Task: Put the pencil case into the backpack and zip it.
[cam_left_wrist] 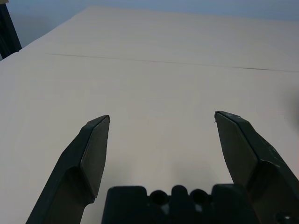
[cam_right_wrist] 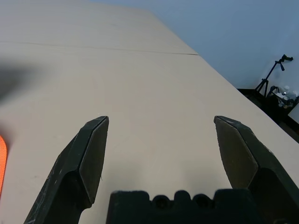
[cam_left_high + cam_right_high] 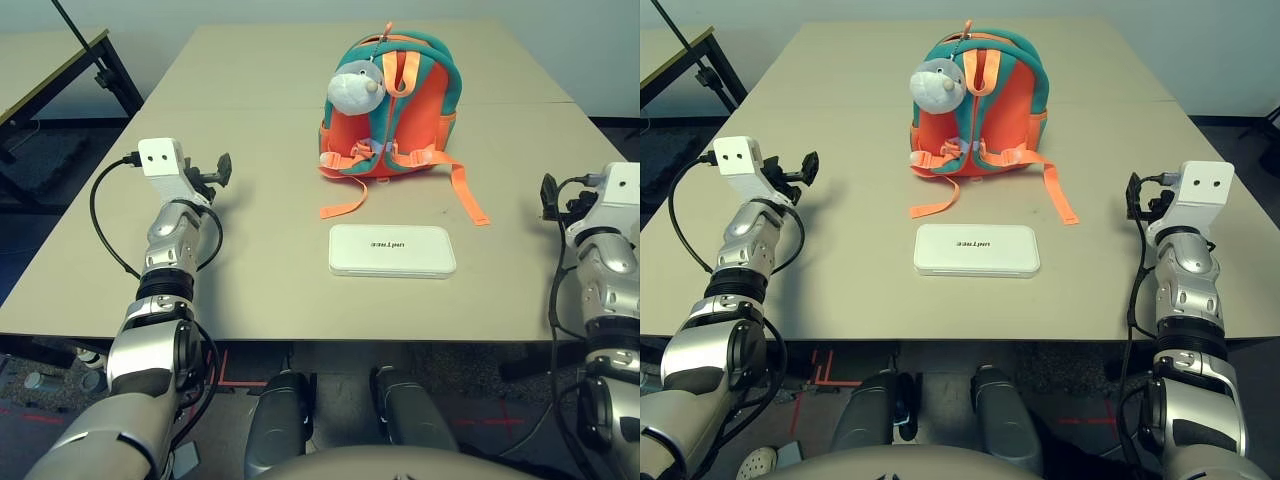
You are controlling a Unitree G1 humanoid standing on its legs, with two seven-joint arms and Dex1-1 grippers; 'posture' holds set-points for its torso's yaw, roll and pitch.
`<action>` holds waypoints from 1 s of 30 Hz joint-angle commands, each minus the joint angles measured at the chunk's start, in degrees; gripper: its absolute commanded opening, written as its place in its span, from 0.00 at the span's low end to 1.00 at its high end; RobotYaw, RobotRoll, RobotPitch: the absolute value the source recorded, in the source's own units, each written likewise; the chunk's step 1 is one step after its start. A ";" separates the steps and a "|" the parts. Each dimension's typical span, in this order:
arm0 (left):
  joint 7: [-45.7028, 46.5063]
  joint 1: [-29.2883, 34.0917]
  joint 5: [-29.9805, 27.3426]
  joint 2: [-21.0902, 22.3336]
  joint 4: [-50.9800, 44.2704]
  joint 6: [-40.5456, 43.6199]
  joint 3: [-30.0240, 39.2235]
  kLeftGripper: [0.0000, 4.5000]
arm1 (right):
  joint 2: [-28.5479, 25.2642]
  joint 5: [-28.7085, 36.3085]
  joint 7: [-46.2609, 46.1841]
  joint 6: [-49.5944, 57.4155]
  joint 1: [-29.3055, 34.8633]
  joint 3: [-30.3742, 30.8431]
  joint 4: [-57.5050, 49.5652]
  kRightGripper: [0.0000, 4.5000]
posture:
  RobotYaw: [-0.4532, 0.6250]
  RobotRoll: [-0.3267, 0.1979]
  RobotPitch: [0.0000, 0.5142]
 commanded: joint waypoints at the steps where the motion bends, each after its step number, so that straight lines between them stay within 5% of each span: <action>1: 0.05 -0.32 0.53 0.02 0.31 -0.06 0.00 1.00 | -0.23 -0.17 -0.08 0.10 -0.86 0.05 1.30 0.99 | 0.28 0.62 0.18; 12: -2.49 1.45 -1.47 -0.25 -4.84 4.42 0.12 1.00 | 0.30 -0.30 0.29 0.07 -2.36 0.81 1.83 0.99 | 0.29 0.62 0.19; 18: -7.83 2.34 -5.38 -1.73 -11.96 15.81 -0.67 1.00 | 0.05 -0.01 0.72 0.37 -1.78 0.62 0.59 0.99 | 0.28 0.62 0.18; 30: -13.90 3.49 -20.38 0.34 -32.24 60.87 -1.20 1.00 | 1.05 -1.63 3.57 -1.05 -0.72 3.81 -1.27 0.99 | 0.29 0.62 0.18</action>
